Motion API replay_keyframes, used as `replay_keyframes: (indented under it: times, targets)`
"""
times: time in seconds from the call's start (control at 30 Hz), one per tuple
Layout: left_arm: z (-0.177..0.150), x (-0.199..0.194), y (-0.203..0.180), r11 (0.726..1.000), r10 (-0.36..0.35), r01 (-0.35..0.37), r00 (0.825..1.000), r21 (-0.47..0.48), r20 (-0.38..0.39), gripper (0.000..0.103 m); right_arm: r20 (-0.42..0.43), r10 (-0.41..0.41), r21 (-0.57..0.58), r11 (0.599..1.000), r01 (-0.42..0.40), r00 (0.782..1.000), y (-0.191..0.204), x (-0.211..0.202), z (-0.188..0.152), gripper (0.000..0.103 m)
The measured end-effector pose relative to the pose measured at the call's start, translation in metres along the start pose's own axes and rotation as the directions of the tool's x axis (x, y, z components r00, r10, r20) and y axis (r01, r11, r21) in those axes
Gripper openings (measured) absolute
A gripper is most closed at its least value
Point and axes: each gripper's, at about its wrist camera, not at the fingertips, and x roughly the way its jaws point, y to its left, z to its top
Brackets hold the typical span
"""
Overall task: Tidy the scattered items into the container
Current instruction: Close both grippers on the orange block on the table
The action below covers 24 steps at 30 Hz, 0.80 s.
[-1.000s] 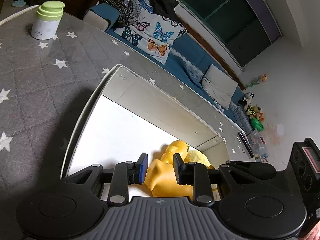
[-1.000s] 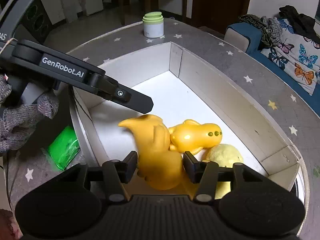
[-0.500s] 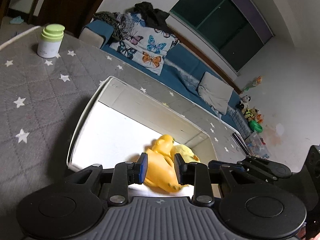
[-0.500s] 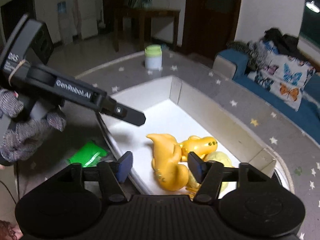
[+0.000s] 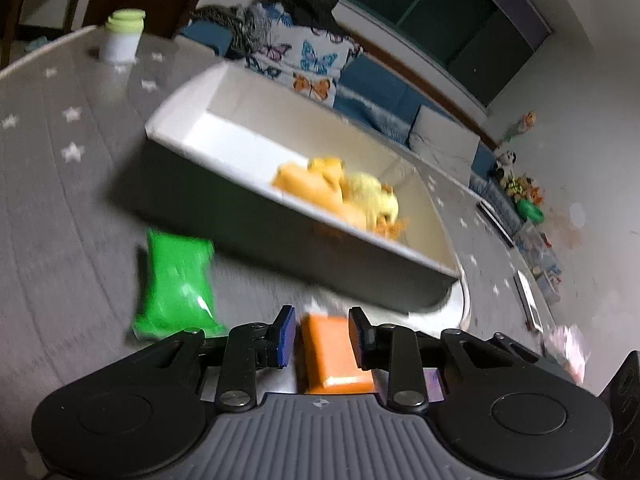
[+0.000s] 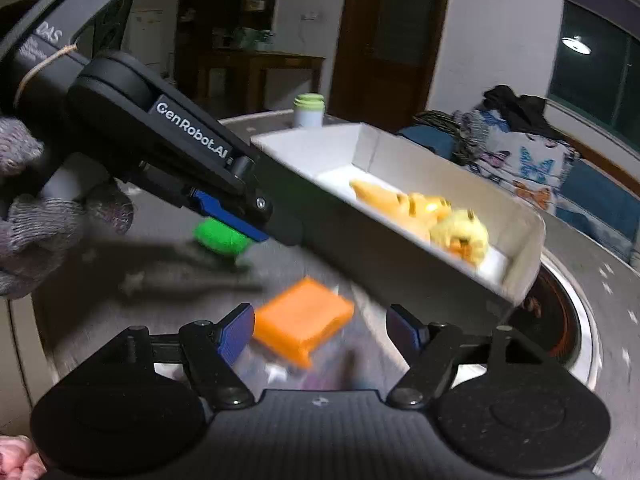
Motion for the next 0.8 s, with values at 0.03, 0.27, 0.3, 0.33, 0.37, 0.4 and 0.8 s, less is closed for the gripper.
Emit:
replay_keyframes:
  times: [0.03, 0.27, 0.3, 0.33, 0.37, 0.4, 0.8]
  targets:
    - [-0.003, 0.003, -0.001, 1.000, 0.000, 0.000, 1.000, 0.001, -0.009, 0.032, -0.003, 0.000, 0.013, 1.000, 0.001, 1.000, 0.002, 0.001, -0.003, 0.074]
    - [-0.011, 0.014, -0.009, 0.999, 0.015, -0.013, 0.998, 0.036, -0.056, 0.032, -0.013, -0.007, 0.089, 0.996, 0.008, 1.000, 0.010, 0.010, -0.016, 0.073]
    - [-0.012, 0.014, -0.010, 0.999, 0.010, -0.008, 0.998, 0.040, -0.058, 0.033, -0.008, -0.007, 0.097, 0.995, 0.008, 1.000, 0.011, 0.010, -0.016, 0.073]
    - [-0.012, 0.014, -0.011, 0.999, 0.005, -0.002, 0.998, 0.044, -0.059, 0.034, -0.005, -0.010, 0.101, 0.995, 0.010, 1.000, 0.012, 0.011, -0.016, 0.073]
    - [-0.013, 0.015, -0.013, 0.999, 0.001, 0.002, 0.998, 0.050, -0.063, 0.035, -0.002, -0.012, 0.104, 0.995, 0.012, 1.000, 0.013, 0.012, -0.016, 0.072]
    - [-0.013, 0.016, -0.014, 0.998, 0.003, 0.000, 0.998, 0.057, -0.064, 0.035, -0.003, -0.009, 0.105, 0.994, 0.010, 1.000, 0.014, 0.013, -0.017, 0.070]
    - [-0.014, 0.024, -0.030, 0.988, 0.063, -0.050, 0.995, 0.146, -0.083, 0.036, 0.010, 0.030, 0.146, 0.989, -0.031, 0.999, 0.015, 0.019, -0.020, 0.063]
